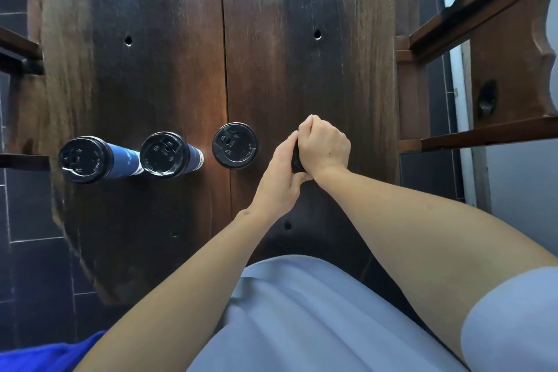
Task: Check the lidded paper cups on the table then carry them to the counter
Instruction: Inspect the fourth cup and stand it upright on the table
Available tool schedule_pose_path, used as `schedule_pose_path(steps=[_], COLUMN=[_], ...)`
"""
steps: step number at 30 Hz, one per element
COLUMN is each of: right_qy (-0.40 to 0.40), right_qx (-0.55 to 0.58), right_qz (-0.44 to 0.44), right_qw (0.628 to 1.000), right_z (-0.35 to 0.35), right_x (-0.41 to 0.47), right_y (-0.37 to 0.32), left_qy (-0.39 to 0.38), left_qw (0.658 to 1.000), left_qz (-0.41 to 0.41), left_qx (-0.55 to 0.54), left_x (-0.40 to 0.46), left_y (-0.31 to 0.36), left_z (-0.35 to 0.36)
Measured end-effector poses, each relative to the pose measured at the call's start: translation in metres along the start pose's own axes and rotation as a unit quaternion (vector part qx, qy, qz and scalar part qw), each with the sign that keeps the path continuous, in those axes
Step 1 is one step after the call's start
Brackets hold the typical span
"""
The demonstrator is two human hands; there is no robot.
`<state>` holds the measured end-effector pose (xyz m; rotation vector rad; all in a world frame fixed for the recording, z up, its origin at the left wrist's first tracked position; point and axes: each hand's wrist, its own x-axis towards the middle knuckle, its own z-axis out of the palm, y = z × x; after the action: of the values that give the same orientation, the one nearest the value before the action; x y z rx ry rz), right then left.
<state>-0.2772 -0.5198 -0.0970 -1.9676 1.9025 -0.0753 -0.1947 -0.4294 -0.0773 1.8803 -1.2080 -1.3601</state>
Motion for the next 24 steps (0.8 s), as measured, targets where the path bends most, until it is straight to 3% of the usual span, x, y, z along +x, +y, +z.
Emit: schedule_pose_path(steps=[4, 6, 9, 12, 15, 20, 24], right_qy=[-0.012, -0.039, -0.137, -0.225, -0.295, -0.283, -0.287], right_qx=[0.023, 0.097, 0.315, 0.401, 0.389, 0.325, 0.314], right_qz=[0.009, 0.043, 0.086, 0.031, -0.027, -0.115, -0.144], right_qw=[1.000, 0.994, 0.935, 0.887, 0.872, 0.895, 0.894], right_z=[-0.003, -0.007, -0.017, -0.039, -0.060, -0.082, -0.100], right_x=[-0.001, -0.003, -0.013, -0.030, -0.041, -0.059, -0.072], right_y=[0.000, 0.003, 0.018, 0.044, 0.061, 0.065, 0.055], left_qy=[-0.007, -0.009, -0.003, -0.017, -0.053, -0.102, -0.094], left_qw=[1.000, 1.000, 0.999, 0.998, 0.989, 0.952, 0.962], left_qz=[0.003, -0.005, -0.026, -0.032, -0.069, -0.129, -0.130], left_qx=[-0.006, -0.008, -0.019, -0.055, -0.123, -0.260, -0.221], left_x=[-0.002, -0.003, -0.005, -0.006, -0.010, -0.033, -0.052], left_y=[0.001, 0.003, 0.004, 0.007, 0.018, 0.040, 0.053], left_z=[-0.002, -0.003, -0.006, -0.011, -0.022, -0.039, -0.048])
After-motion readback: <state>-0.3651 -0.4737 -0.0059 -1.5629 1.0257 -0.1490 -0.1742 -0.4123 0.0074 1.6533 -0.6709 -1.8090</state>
